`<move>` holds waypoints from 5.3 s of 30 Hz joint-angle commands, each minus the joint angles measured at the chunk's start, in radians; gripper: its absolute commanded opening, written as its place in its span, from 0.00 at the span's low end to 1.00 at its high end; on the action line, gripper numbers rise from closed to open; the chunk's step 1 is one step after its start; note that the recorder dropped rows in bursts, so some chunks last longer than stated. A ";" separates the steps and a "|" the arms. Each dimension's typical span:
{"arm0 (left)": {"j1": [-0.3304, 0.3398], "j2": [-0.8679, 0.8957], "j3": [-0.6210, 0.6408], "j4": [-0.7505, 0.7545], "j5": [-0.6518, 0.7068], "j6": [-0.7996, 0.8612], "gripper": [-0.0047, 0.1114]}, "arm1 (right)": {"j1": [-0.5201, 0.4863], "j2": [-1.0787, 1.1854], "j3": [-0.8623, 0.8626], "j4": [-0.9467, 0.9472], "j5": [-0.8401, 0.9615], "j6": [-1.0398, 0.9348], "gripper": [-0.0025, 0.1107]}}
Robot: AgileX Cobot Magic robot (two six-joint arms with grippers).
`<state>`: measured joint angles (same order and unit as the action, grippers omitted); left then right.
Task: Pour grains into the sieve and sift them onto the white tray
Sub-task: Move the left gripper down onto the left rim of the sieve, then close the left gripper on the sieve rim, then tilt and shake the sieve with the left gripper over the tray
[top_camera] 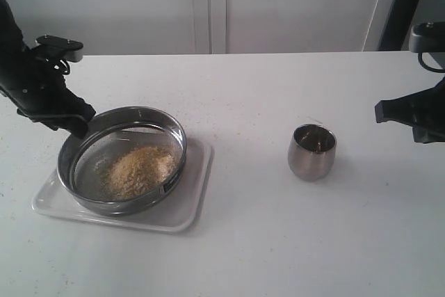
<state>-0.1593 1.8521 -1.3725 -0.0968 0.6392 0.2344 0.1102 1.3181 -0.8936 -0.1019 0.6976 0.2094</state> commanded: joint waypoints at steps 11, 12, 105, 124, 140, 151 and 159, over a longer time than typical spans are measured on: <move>-0.004 0.094 -0.025 -0.003 -0.070 -0.038 0.55 | -0.004 0.000 -0.002 -0.004 -0.011 -0.003 0.02; -0.004 0.102 -0.025 -0.003 -0.070 -0.038 0.55 | -0.004 0.000 -0.002 -0.004 -0.011 -0.003 0.02; 0.112 0.068 -0.153 -0.164 0.239 -0.044 0.04 | -0.004 0.000 -0.002 -0.004 -0.016 -0.003 0.02; 0.090 0.093 -0.153 -0.058 0.286 -0.076 0.04 | -0.004 0.000 -0.002 -0.004 -0.018 -0.003 0.02; 0.156 0.091 -0.156 -0.030 0.266 -0.188 0.04 | -0.004 0.000 -0.002 -0.004 -0.022 -0.003 0.02; 0.087 0.091 -0.146 0.021 0.252 -0.179 0.04 | -0.004 0.000 -0.002 -0.004 -0.026 -0.003 0.02; 0.083 0.090 -0.168 -0.019 0.273 -0.109 0.04 | -0.004 0.000 -0.002 -0.004 -0.026 -0.003 0.02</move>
<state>-0.1282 1.9577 -1.5149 -0.0992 0.8687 0.1579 0.1102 1.3181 -0.8936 -0.1019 0.6774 0.2094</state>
